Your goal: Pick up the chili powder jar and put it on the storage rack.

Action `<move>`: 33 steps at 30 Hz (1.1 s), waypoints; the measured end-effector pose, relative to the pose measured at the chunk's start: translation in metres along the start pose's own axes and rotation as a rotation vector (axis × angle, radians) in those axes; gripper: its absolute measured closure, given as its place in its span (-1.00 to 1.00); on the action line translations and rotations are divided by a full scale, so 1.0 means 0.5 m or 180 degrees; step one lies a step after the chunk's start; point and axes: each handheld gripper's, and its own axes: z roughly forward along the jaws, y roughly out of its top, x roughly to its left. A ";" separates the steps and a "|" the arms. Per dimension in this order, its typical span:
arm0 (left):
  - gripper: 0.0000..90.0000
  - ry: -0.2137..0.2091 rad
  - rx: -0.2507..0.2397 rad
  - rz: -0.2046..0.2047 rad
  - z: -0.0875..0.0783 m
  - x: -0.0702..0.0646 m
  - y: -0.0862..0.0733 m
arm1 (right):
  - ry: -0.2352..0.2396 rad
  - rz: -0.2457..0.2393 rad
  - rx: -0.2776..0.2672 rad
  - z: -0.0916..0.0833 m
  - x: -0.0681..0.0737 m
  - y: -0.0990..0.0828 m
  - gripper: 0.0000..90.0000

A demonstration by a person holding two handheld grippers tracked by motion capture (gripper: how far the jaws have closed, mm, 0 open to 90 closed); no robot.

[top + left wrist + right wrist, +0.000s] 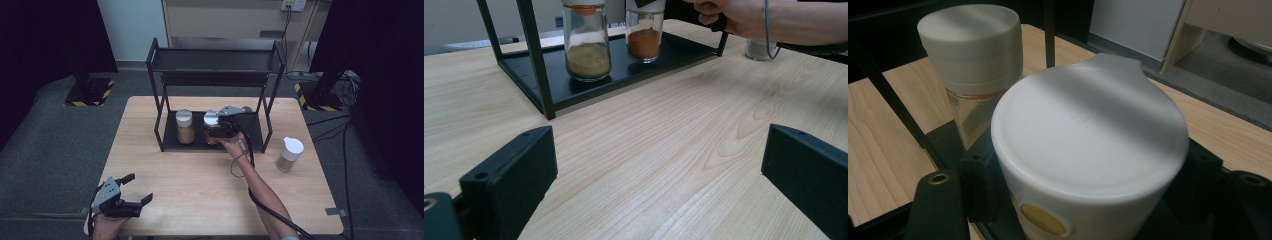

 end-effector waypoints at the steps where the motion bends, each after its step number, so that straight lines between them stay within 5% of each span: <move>1: -0.99 -0.0002 -0.0001 0.0001 0.000 0.000 0.000 | 0.0005 -0.0001 0.0013 0.002 -0.001 -0.001 -0.31; 27: -0.99 -0.0008 -0.0002 0.0007 0.000 0.000 0.000 | 0.0051 0.0083 -0.0041 0.009 -0.017 -0.019 -0.33; 33: -0.99 -0.0011 -0.0007 0.0008 0.000 0.000 0.000 | 0.0070 0.0131 -0.0144 0.000 -0.023 -0.026 -0.63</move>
